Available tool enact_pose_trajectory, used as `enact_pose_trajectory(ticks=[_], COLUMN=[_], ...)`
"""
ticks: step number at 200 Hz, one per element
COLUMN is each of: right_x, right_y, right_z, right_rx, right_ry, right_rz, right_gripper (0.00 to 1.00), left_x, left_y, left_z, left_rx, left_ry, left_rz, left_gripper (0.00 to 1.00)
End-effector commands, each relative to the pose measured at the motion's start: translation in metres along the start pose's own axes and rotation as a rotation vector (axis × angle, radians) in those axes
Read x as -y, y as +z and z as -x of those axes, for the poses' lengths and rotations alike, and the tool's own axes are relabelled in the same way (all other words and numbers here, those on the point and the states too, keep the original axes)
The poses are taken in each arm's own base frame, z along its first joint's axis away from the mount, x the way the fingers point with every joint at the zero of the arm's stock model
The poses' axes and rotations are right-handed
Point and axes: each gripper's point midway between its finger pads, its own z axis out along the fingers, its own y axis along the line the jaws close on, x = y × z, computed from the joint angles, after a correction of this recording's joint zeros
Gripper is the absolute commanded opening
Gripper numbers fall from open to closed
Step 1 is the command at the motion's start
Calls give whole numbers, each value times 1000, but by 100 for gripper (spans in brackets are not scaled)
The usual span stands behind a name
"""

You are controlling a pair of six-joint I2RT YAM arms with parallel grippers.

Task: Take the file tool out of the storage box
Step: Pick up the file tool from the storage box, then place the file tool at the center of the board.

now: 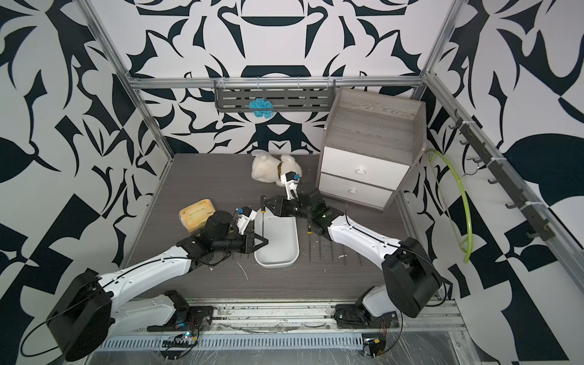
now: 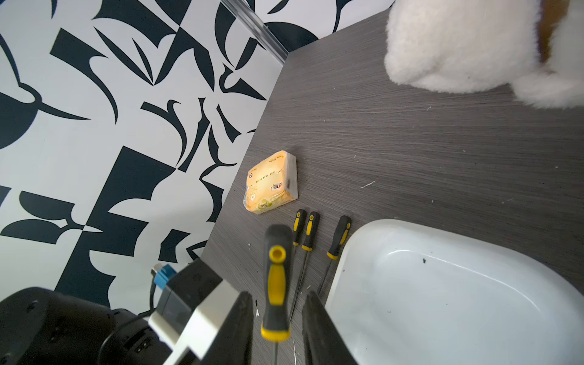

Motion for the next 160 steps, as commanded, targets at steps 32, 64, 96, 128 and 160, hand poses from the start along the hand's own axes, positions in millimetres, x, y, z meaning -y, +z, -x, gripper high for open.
enact_pose_trajectory(ticks=[32,64,96,128,160], right_x=[-13,-6,-4,-4,-3], right_y=[-36,-44,-50,-57,-55], right_z=[18,19,18,21,19], right_rx=[54,72,78,97,87], right_ry=[-176,-214,-236,-258,-263], right_rz=[-55,-84,-93,-105,-106], right_gripper=[33,33,33,33,33], left_x=[-91,-134,-154,-164,-177], left_y=[-85,-113,-117,-109,-102], left_z=[-39,-71,-76,-73,-71], left_rx=[4,-92,-205,-253,-340], left_ry=[-176,-278,-273,-282,-317], left_rz=[626,922,1115,1184,1198], left_gripper=[0,0,0,0,0])
